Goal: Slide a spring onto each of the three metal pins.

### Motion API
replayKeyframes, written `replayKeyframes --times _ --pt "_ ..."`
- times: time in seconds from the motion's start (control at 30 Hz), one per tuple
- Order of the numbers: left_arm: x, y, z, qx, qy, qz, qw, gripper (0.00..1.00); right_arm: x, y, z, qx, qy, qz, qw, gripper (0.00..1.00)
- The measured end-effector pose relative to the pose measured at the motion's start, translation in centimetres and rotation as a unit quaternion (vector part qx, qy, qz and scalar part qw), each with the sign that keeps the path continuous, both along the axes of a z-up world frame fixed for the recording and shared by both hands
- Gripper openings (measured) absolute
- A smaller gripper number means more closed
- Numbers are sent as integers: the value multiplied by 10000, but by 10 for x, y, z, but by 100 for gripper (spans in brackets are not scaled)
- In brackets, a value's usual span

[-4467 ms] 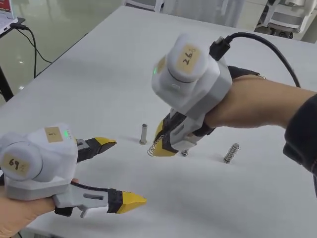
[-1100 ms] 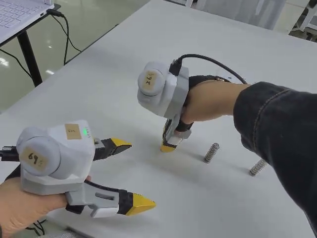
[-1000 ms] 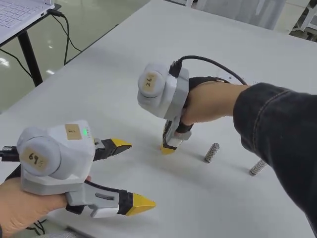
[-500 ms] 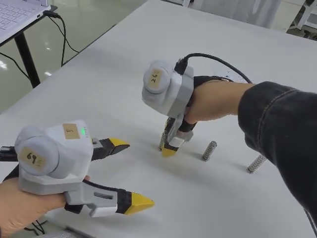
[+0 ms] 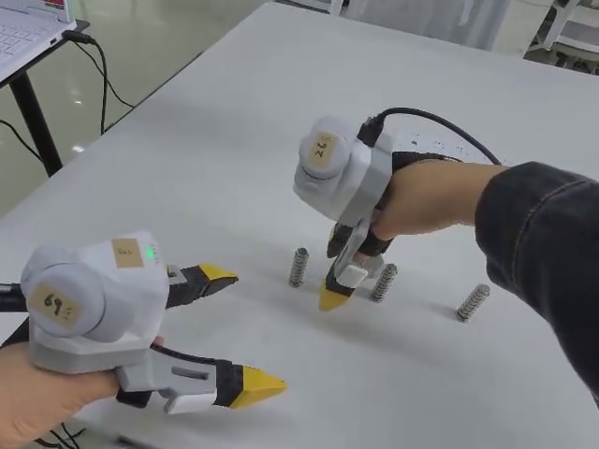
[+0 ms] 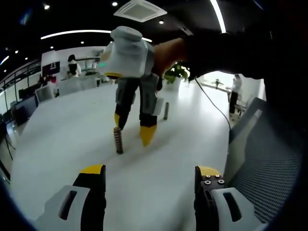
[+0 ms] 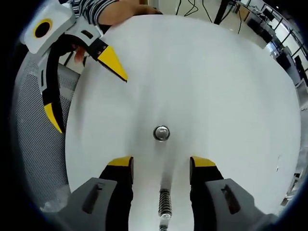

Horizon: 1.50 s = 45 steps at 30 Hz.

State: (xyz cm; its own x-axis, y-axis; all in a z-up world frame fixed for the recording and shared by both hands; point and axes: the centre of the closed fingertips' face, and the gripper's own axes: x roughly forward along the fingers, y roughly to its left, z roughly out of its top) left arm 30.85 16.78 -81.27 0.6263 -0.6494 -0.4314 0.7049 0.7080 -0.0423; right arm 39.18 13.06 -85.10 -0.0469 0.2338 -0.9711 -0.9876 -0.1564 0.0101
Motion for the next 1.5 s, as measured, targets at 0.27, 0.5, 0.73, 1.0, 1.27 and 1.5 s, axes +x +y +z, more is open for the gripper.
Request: replayKeyframes --times 0.27,0.5,0.73,1.0,1.27,1.5 --pt "0 -4 1 34 1 -52 10000 71 3 -11 3 180 -48 -189 9996 55" --pt "0 -6 2 70 6 -84 9999 71 6 -19 4 324 -118 -328 9989 61" --pt "0 -7 2 102 7 -106 9999 71 12 -24 8 585 -170 -528 9967 71" --pt "1 -9 3 135 8 -143 9998 71 19 -36 9 813 -260 -769 9934 80" --pt "0 -10 1 186 27 -183 9997 71 25 -48 14 1030 -364 -1008 9889 85" --pt "0 -12 1 210 37 -213 9995 71 28 -61 17 1235 -444 -1281 9830 87"
